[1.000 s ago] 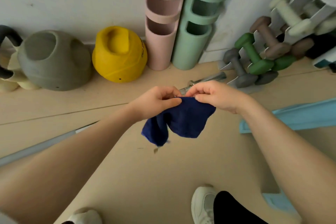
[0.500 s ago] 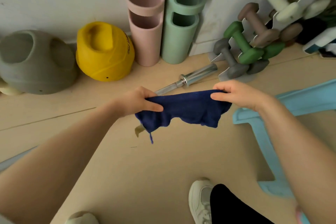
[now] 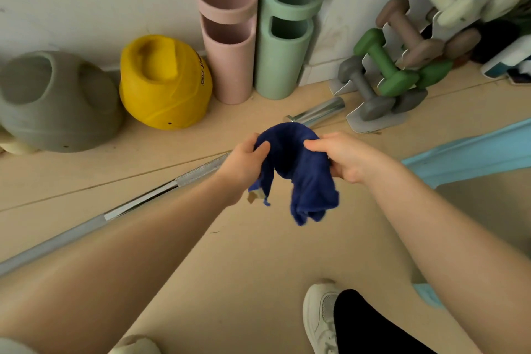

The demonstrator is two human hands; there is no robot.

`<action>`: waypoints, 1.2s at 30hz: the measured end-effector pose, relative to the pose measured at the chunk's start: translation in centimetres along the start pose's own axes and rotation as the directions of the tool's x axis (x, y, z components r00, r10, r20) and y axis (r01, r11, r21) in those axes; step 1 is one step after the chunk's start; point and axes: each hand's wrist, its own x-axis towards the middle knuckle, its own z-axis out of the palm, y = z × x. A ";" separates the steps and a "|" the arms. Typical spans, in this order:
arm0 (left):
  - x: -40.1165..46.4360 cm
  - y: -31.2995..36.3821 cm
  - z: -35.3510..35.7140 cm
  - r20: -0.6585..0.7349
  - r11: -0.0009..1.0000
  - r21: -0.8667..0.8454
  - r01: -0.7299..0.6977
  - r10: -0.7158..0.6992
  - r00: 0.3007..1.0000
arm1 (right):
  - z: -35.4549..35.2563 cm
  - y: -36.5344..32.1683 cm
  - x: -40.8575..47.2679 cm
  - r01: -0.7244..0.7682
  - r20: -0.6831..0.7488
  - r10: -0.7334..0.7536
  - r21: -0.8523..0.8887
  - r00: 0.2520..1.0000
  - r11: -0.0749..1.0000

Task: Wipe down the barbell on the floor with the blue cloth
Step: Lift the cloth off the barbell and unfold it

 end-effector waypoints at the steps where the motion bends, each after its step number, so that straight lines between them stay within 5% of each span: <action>1: 0.1 0.0 0.6 -0.013 0.999 -0.032 0.015 -0.015 1.000 | 0.6 -0.1 -0.3 0.032 0.056 -0.033 0.022 0.998 0.999; 9: 0.4 0.5 2.2 0.101 0.803 -0.450 0.391 -0.389 0.916 | 4.1 -0.3 -1.3 0.268 0.139 -0.230 -0.433 0.963 0.861; 13: 0.5 -0.1 1.5 0.207 0.792 -0.479 0.379 -0.318 0.925 | 4.7 -0.8 -2.2 0.181 0.306 -0.091 -0.278 0.947 0.944; 16: 0.9 -0.2 1.0 0.143 0.832 -0.471 0.294 -0.256 0.956 | 3.3 -1.3 -2.7 0.157 0.376 -0.078 -0.185 0.923 0.970; 18: 1.0 0.6 1.0 0.104 0.864 -0.443 0.238 -0.215 0.971 | 1.7 -1.4 -2.2 0.354 0.238 -0.301 -0.229 0.924 0.907; 21: 0.9 2.4 2.0 0.146 0.882 -0.427 0.200 -0.151 0.978 | -1.7 -0.3 -1.0 0.547 0.019 -0.601 -0.441 0.799 0.712; 25: 1.0 5.0 4.3 0.159 0.861 -0.474 0.186 -0.124 0.980 | -4.0 2.4 -1.2 0.512 0.058 -0.531 -0.369 0.845 0.775; 29: 1.3 6.9 7.0 0.176 0.796 -0.590 0.137 -0.038 0.984 | -6.0 3.7 -1.0 0.450 -0.157 -0.561 -0.443 0.813 0.776; 32: 1.7 8.6 8.2 0.243 0.892 -0.441 0.099 0.013 0.970 | -8.6 3.2 -2.3 0.390 -0.303 -0.470 -0.288 0.829 0.875; 34: 1.9 9.9 8.9 0.281 0.984 -0.179 -0.004 0.055 0.958 | -10.4 2.7 -3.7 0.391 -0.340 -0.431 -0.182 0.836 0.902; 36: 1.7 11.7 10.0 0.323 0.966 0.193 -0.173 0.104 0.941 | -12.3 2.2 -5.0 0.414 -0.357 -0.414 -0.082 0.837 0.907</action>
